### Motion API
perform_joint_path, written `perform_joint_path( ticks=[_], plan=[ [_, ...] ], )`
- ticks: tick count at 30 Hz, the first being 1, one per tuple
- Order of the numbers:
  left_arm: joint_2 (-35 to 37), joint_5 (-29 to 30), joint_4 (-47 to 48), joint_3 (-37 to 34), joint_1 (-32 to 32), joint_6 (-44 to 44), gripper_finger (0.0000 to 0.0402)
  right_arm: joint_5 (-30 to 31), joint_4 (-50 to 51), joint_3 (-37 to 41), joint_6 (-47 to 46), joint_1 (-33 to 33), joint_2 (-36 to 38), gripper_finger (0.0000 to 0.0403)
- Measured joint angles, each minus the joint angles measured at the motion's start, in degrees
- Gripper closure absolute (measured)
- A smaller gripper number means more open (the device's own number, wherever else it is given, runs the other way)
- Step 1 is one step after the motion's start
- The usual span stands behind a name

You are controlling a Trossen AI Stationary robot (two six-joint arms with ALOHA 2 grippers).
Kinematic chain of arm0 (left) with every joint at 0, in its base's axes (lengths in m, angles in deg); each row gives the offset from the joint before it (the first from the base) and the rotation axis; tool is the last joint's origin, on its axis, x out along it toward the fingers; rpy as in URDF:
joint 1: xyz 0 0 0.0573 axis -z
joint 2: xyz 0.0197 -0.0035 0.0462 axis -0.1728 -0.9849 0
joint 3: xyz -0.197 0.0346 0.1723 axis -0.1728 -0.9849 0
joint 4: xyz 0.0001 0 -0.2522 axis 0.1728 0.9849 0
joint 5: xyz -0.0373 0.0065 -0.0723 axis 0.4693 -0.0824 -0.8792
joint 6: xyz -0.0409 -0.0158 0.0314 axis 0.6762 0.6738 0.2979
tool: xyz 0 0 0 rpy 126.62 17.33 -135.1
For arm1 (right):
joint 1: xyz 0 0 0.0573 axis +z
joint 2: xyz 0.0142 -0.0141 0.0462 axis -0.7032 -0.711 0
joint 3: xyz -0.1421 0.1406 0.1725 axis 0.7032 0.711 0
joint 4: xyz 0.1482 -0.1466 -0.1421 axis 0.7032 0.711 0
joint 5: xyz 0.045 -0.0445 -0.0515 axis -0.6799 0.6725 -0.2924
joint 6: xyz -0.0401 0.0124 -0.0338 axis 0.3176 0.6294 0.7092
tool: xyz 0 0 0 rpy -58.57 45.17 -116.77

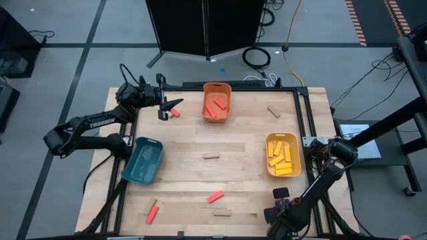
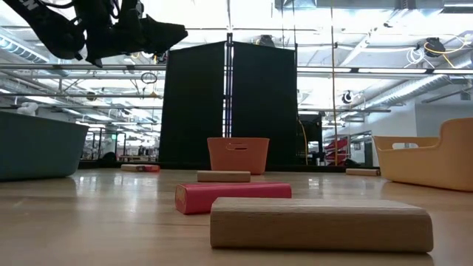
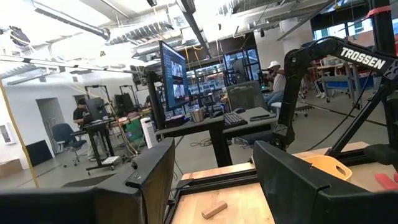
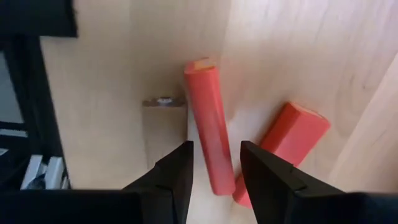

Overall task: Sort blocks
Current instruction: Put the bottom right orange block into the orange bin

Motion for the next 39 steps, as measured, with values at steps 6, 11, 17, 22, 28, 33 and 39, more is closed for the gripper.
perform_joint_path(
  ticks=[6, 11, 17, 22, 28, 33, 39],
  plan=[
    [0.0, 0.0, 0.0, 0.0, 0.0, 0.0, 0.0185, -0.1, -5.1, 3.5, 0.0, 0.0, 0.0, 0.0278],
    [0.0, 0.0, 0.0, 0.0, 0.0, 0.0, 0.0185, -0.4, -7.6, 5.2, 0.0, 0.0, 0.2, 0.0280],
    [0.0, 0.0, 0.0, 0.0, 0.0, 0.0, 0.0185, -0.3, -6.2, 4.8, 0.0, 0.0, 0.3, 0.0322],
    [0.0, 0.0, -0.1, 0.0, 0.0, 0.0, 0.0185, -0.2, -1.5, 2.6, 0.0, -1.0, 0.5, 0.0365],
    [0.0, 0.0, 0.0, 0.0, 0.5, 0.2, 0.0185, 4.6, 4.7, -2.3, 1.3, -4.6, 4.6, 0.0360],
    [0.0, 0.0, 0.0, 0.0, 1.5, 0.2, 0.0185, 21.5, 5.2, -4.2, 6.9, -10.6, 10.0, 0.0349],
    [0.0, 0.0, 0.1, 0.0, 2.2, 1.5, 0.0185, 45.1, 1.0, -4.4, 26.0, -21.9, 15.8, 0.0350]
  ],
)
